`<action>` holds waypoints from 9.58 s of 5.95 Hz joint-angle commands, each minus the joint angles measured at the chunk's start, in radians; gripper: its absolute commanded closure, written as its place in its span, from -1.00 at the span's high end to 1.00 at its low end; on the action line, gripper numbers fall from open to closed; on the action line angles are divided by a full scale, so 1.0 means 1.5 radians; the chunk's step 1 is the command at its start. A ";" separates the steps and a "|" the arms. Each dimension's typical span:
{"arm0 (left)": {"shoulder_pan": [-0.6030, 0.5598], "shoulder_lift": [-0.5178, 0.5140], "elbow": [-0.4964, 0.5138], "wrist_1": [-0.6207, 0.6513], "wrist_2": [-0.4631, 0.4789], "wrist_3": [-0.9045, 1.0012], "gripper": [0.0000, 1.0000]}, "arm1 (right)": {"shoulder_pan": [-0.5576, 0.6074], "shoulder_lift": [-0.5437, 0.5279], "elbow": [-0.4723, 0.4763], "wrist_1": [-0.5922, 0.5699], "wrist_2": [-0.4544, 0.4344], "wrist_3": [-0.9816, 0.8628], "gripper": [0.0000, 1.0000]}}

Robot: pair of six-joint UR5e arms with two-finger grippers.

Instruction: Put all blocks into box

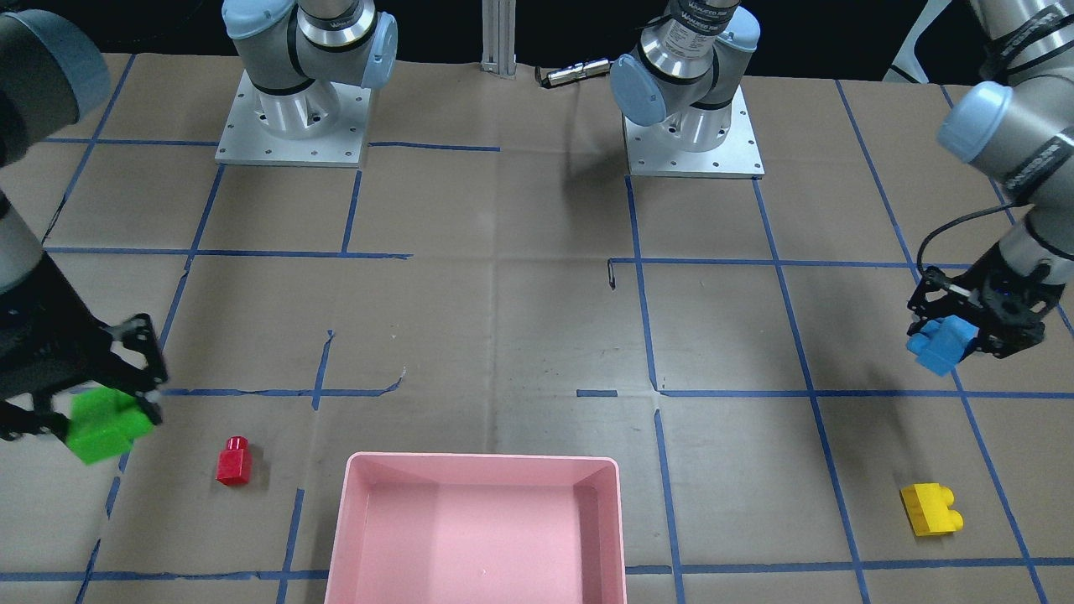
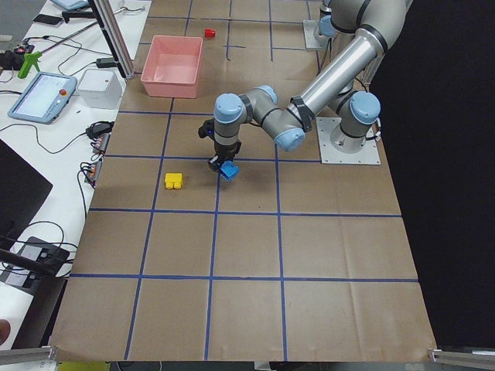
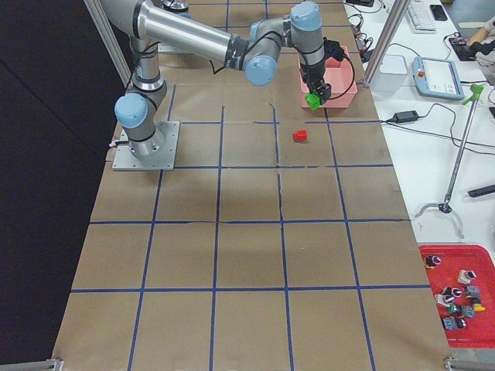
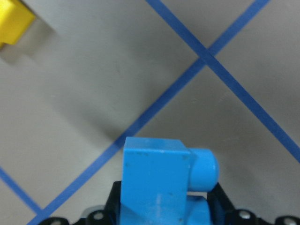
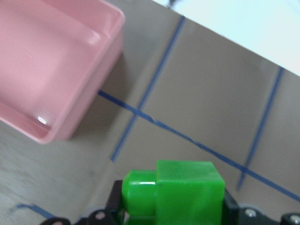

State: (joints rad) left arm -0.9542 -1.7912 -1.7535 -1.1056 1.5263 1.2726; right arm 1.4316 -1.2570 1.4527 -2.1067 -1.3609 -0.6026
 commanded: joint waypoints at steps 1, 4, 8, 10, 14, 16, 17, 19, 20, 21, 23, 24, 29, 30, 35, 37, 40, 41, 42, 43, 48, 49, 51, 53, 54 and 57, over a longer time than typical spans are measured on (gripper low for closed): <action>-0.043 -0.031 0.195 -0.193 -0.005 -0.206 -0.57 | 0.128 0.168 -0.175 -0.006 0.072 0.128 -0.89; -0.181 -0.113 0.305 -0.210 0.001 -0.518 -0.57 | 0.220 0.291 -0.256 -0.093 0.070 0.262 -0.81; -0.410 -0.227 0.469 -0.275 -0.001 -0.895 -0.57 | 0.199 0.267 -0.248 -0.067 0.041 0.240 1.00; -0.478 -0.259 0.478 -0.266 -0.002 -0.985 -0.57 | 0.114 0.198 -0.244 0.121 -0.090 0.160 1.00; -0.593 -0.450 0.667 -0.191 -0.007 -1.134 -0.57 | 0.038 0.150 -0.035 -0.004 -0.167 0.165 0.95; -0.594 -0.483 0.669 -0.150 -0.004 -1.130 -0.01 | -0.018 0.113 0.179 -0.204 -0.155 0.166 0.96; -0.594 -0.478 0.664 -0.150 -0.005 -1.130 0.98 | -0.021 0.126 0.231 -0.292 -0.156 0.169 0.96; -0.587 -0.414 0.661 -0.176 -0.001 -1.123 0.98 | -0.014 0.122 0.258 -0.300 -0.157 0.243 0.95; -0.569 -0.367 0.659 -0.231 -0.001 -1.111 0.98 | -0.007 0.126 0.257 -0.301 -0.156 0.245 0.95; -0.526 -0.307 0.657 -0.310 0.000 -1.050 0.98 | -0.006 0.125 0.250 -0.301 -0.155 0.245 0.92; -0.400 -0.229 0.578 -0.342 0.002 -0.885 0.98 | -0.001 0.144 0.241 -0.316 -0.138 0.245 0.92; -0.340 -0.189 0.522 -0.345 0.002 -0.809 0.98 | -0.001 0.155 0.241 -0.327 -0.138 0.245 0.92; -0.106 -0.248 0.471 -0.246 0.028 -0.554 0.98 | 0.001 0.127 0.223 -0.265 -0.133 0.244 -0.93; -0.098 -0.267 0.462 -0.220 0.029 -0.552 0.98 | 0.003 0.090 0.154 -0.163 -0.132 0.243 -0.93; -0.088 -0.389 0.420 -0.123 0.019 -0.558 0.98 | 0.188 0.199 -0.179 0.042 0.028 0.429 -0.89; -0.086 -0.391 0.382 -0.094 0.020 -0.552 0.97 | 0.215 0.271 -0.205 -0.062 0.027 0.440 -0.85; -0.086 -0.390 0.344 -0.046 0.018 -0.547 0.73 | 0.215 0.294 -0.250 -0.094 0.017 0.431 1.00; -0.086 -0.391 0.349 -0.045 0.019 -0.543 0.73 | 0.215 0.290 -0.253 -0.093 0.015 0.431 1.00; -0.086 -0.391 0.349 -0.036 0.019 -0.536 0.50 | 0.215 0.280 -0.253 -0.087 0.012 0.431 1.00; -0.086 -0.391 0.354 -0.036 0.019 -0.535 0.28 | 0.209 0.255 -0.248 -0.032 -0.005 0.431 1.00; -0.094 -0.321 0.423 -0.158 0.029 -0.515 -0.57 | 0.155 -0.085 -0.186 0.403 -0.146 0.381 1.00; -0.113 -0.292 0.500 -0.269 0.028 -0.516 -0.57 | 0.155 -0.098 -0.181 0.433 -0.151 0.380 1.00; -0.216 -0.290 0.622 -0.407 0.029 -0.569 -0.58 | 0.156 -0.107 -0.177 0.448 -0.156 0.375 0.97; -0.377 -0.290 0.629 -0.409 0.019 -0.794 -0.58 | 0.152 -0.219 0.005 0.473 -0.162 0.381 0.85; -0.452 -0.301 0.630 -0.403 0.012 -0.932 -0.58 | 0.150 -0.308 0.149 0.341 -0.164 0.379 0.99; -0.533 -0.393 0.623 -0.281 -0.014 -1.037 -0.57 | 0.123 -0.361 0.237 0.254 -0.154 0.368 0.99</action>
State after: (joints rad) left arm -1.7320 -2.3248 -0.8167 -1.5973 1.5053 -0.2607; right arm 1.6316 -1.7882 1.7994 -1.7120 -1.5935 -0.0482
